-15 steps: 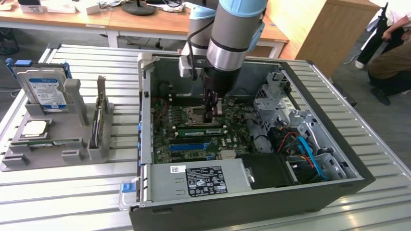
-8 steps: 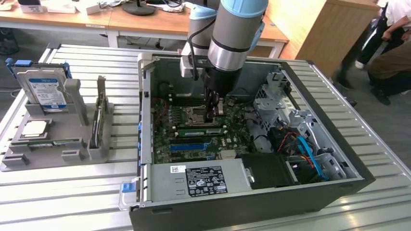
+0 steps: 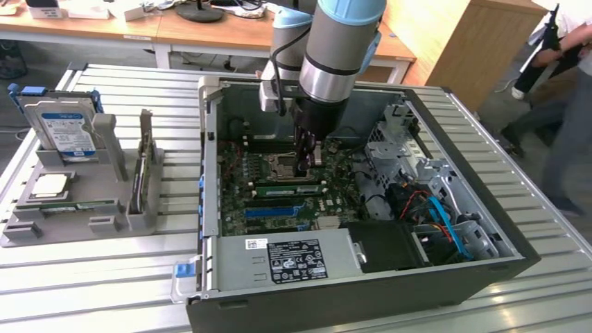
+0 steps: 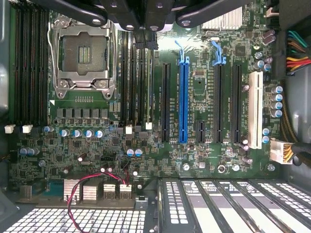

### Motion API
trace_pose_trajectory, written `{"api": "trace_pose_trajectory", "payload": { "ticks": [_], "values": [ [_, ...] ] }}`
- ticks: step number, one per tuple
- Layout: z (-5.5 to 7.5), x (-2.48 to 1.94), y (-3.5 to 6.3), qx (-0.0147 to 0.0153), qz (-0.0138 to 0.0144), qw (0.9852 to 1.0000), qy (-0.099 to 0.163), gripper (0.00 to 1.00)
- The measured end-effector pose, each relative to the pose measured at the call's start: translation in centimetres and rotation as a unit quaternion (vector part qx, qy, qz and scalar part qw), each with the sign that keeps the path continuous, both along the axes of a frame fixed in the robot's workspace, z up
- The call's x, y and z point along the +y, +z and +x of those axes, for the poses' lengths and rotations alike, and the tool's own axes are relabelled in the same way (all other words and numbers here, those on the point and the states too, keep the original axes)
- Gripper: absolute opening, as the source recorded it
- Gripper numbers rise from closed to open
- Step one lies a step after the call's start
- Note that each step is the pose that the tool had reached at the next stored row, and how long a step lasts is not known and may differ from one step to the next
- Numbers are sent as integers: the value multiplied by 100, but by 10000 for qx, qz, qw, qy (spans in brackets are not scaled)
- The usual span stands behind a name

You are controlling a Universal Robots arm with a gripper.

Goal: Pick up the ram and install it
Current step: 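Press down the ram until it locks into place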

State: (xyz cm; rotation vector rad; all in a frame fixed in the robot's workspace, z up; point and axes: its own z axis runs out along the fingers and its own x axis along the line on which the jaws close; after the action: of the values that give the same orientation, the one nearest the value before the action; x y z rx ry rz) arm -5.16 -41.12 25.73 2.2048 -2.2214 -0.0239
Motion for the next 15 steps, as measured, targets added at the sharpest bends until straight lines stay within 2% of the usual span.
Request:
{"api": "trace_pose_trajectory", "payload": {
  "ticks": [3,8,12,15],
  "values": [
    [0,0,0,0,0,10000,-30,11],
    [0,0,-3,0,0,9995,-328,11],
    [0,0,-3,0,0,9982,-592,11],
    [0,0,-4,0,0,9968,-803,11]
  ]
}}
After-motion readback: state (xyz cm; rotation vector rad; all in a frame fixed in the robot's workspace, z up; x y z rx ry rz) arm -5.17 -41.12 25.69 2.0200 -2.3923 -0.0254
